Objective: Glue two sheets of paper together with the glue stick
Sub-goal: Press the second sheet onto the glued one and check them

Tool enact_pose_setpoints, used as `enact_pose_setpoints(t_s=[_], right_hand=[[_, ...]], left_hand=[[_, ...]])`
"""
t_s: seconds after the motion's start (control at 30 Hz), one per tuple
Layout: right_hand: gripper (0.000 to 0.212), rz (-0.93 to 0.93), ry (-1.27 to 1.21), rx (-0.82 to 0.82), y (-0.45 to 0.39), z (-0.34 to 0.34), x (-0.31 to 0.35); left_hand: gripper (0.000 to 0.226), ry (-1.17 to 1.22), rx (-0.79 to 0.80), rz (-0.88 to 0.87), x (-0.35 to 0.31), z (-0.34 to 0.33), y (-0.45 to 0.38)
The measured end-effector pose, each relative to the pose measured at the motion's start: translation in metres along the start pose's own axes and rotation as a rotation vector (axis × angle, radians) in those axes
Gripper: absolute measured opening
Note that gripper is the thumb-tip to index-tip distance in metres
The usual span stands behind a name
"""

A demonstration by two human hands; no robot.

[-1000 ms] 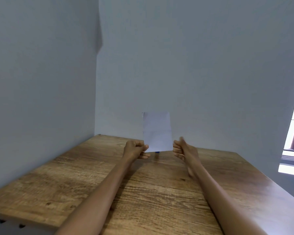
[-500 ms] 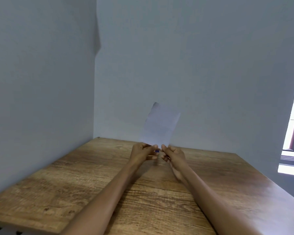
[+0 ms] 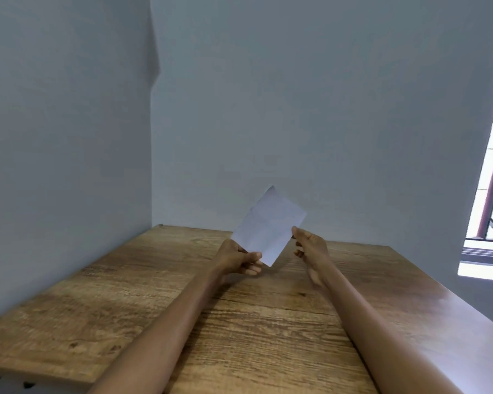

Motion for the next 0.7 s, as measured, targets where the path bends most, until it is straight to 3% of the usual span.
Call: enact_pose_setpoints(t_s=[0.17,0.33,0.4,0.5,0.7], right_hand=[[0.040,0.016,-0.086,-0.030,0.000,0.009,0.005],[0.043,-0.153,0.133,0.298,0.019,-0.038,-0.020],[0.033,-0.156,0.229,0.385,0.025,-0.050,-0.028],[0.026,-0.086,0.252,0.318,0.018,-0.045,-0.021],[0.022,-0.026,0.070,0.149,0.001,-0.005,0.000]], left_hand=[[0.043,0.001,0.018,0.059,0.006,0.001,0.002],[0.039,0.135,-0.078,0.013,0.005,0.010,0.000],[0.039,0.118,-0.058,0.011,0.004,0.008,0.000],[0.040,0.095,-0.038,0.003,0.003,0.008,0.000],[0.039,-0.035,0.101,0.035,0.004,0.000,-0.001]])
Point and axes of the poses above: each hand's wrist, its own y-axis away from the middle knuckle, its own z-axis out of the back of the hand, x = y × z, the point moved 7 cm from there along -y, towards the middle knuckle, and after that the axes turned 13 degrees about -y, right-handed, at the moved point
